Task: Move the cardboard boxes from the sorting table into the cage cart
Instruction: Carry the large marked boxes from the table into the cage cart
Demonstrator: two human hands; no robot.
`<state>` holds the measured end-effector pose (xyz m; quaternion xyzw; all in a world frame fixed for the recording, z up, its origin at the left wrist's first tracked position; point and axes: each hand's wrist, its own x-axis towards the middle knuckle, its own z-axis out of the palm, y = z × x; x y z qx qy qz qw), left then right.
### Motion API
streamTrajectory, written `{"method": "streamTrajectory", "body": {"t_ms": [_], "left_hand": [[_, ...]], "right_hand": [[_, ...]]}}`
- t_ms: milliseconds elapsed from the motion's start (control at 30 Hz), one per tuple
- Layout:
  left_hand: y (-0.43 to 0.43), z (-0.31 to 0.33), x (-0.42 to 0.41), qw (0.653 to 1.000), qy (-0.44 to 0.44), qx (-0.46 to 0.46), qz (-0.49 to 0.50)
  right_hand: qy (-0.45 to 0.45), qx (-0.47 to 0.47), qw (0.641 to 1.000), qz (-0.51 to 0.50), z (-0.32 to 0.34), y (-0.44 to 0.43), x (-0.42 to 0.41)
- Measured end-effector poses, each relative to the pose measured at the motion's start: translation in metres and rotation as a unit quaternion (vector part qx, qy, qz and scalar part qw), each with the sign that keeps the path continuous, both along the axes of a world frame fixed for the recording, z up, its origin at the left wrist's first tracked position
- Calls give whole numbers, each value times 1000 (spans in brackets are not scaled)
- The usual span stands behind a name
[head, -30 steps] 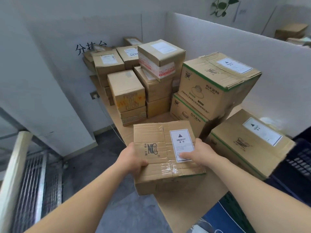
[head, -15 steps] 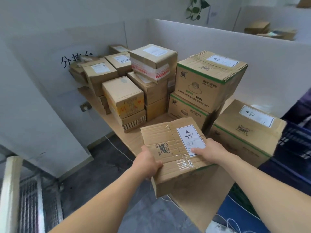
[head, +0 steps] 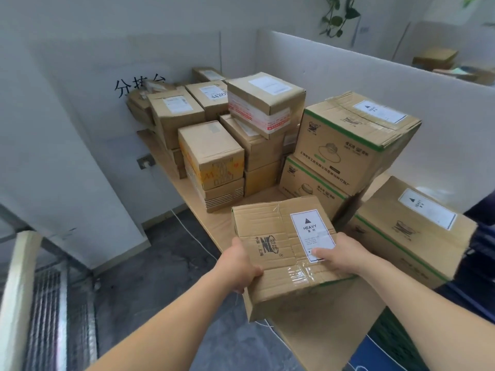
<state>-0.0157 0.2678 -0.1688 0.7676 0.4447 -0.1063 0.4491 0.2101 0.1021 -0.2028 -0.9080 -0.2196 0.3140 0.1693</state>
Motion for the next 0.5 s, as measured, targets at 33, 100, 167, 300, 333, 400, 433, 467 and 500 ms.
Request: {"method": "streamTrajectory", "body": {"t_ms": [33, 100, 167, 300, 333, 400, 433, 467, 500], "left_hand": [[2, 0, 1, 1000, -3, -6, 14], [6, 1, 5, 999, -9, -16, 44], [8, 3, 9, 997, -8, -18, 70], [3, 9, 13, 993, -7, 0, 114], [2, 11, 12, 993, -6, 13, 121], [-1, 17, 9, 990, -10, 33, 135], [-2, 20, 8, 989, -16, 42, 143], [-3, 23, 5, 987, -24, 51, 151], [-3, 26, 3, 984, -35, 62, 162]], "right_hand": [[-2, 3, 1000, 2, 0, 4, 3], [1, 8, 1000, 18, -2, 12, 7], [-1, 11, 1000, 28, 2, 19, 7], [-8, 35, 999, 34, 17, 26, 0], [-9, 39, 998, 44, 18, 27, 0], [-5, 43, 997, 64, 23, 28, 0], [-5, 51, 996, 74, 27, 28, 0], [-8, 60, 995, 81, 32, 30, 1], [-13, 69, 994, 86, 38, 32, 0]]}}
